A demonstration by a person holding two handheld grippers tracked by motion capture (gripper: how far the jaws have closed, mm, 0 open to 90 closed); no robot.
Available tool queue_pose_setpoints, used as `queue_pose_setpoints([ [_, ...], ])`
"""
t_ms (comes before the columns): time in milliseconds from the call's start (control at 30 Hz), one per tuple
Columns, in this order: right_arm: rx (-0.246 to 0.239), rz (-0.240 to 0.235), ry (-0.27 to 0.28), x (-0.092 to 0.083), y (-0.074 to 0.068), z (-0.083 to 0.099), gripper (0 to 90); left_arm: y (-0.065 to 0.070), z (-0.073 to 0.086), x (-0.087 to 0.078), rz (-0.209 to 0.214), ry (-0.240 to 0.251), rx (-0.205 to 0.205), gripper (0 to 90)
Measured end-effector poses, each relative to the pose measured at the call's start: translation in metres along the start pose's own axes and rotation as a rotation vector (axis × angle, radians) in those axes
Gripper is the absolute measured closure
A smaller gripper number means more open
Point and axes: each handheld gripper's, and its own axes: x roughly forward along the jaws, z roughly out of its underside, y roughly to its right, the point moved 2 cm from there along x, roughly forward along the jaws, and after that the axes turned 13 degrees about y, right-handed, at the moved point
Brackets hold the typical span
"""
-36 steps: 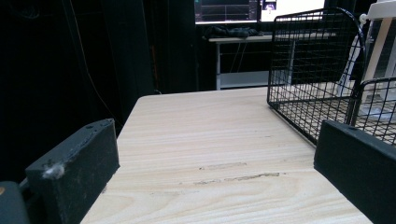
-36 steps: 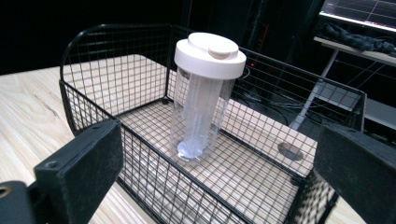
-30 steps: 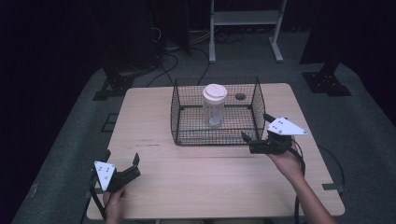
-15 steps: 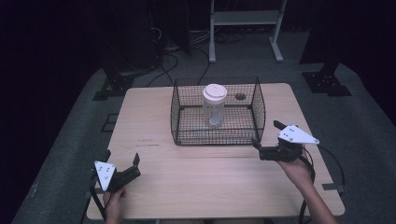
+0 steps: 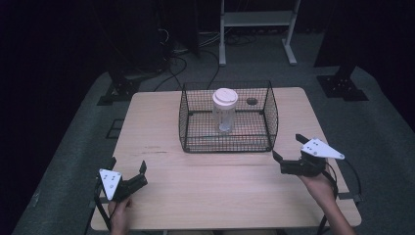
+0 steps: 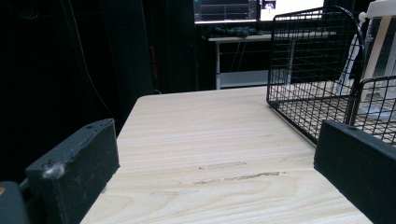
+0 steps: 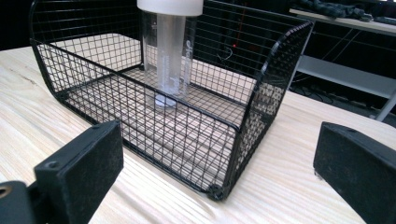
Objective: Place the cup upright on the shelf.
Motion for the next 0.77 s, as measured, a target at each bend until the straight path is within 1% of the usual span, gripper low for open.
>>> queue_pose_setpoints([
  [133,0.008,0.015,-0.004,-0.005,0.003,0.005,1.1,0.0,0.0,0.0,0.0,0.0,-0.001,0.0],
  [200,0.023,0.021,-0.006,-0.007,0.006,0.008,1.1,0.0,0.0,0.0,0.0,0.0,0.0,0.0],
  [300,0.007,0.032,-0.011,-0.009,0.007,0.011,1.0,0.0,0.0,0.0,-0.001,0.0,0.0,0.0],
  [333,0.017,0.034,-0.011,-0.01,0.008,0.013,1.1,0.0,0.0,0.0,-0.001,0.0,0.001,0.0],
  [433,0.016,0.039,-0.015,-0.012,0.009,0.016,1.0,0.0,0.0,0.0,-0.001,0.0,0.001,0.0],
  [600,0.03,0.044,-0.023,-0.016,0.009,0.022,1.1,0.0,0.0,0.0,0.001,-0.001,0.002,0.0],
  [767,0.022,0.041,-0.02,-0.018,0.007,0.022,1.1,0.0,0.0,0.0,0.001,0.001,0.001,0.0],
])
